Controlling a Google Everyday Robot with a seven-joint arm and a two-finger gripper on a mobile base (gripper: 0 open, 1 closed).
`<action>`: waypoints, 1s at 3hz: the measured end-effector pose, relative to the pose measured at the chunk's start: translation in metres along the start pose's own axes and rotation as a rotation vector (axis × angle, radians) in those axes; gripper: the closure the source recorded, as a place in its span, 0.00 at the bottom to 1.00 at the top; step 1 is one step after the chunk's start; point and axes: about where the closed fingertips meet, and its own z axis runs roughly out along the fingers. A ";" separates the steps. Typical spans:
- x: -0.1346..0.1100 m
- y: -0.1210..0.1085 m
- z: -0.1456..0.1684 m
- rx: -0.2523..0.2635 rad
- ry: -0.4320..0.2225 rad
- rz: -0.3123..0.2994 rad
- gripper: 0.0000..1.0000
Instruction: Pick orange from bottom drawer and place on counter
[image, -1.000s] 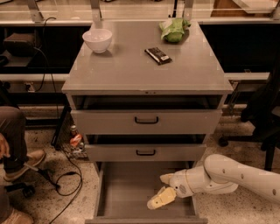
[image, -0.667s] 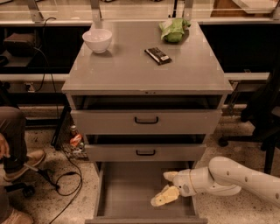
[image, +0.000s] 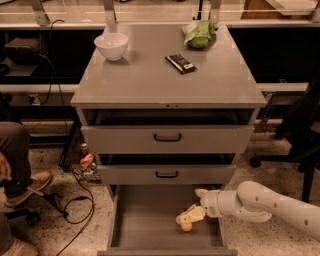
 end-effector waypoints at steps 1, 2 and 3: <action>0.033 -0.060 0.012 0.078 -0.031 0.050 0.00; 0.063 -0.092 0.020 0.064 -0.073 0.120 0.00; 0.107 -0.119 0.029 0.042 -0.140 0.246 0.00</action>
Offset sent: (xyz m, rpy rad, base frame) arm 0.0503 -0.0870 -0.1334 0.1150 0.0711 -0.2019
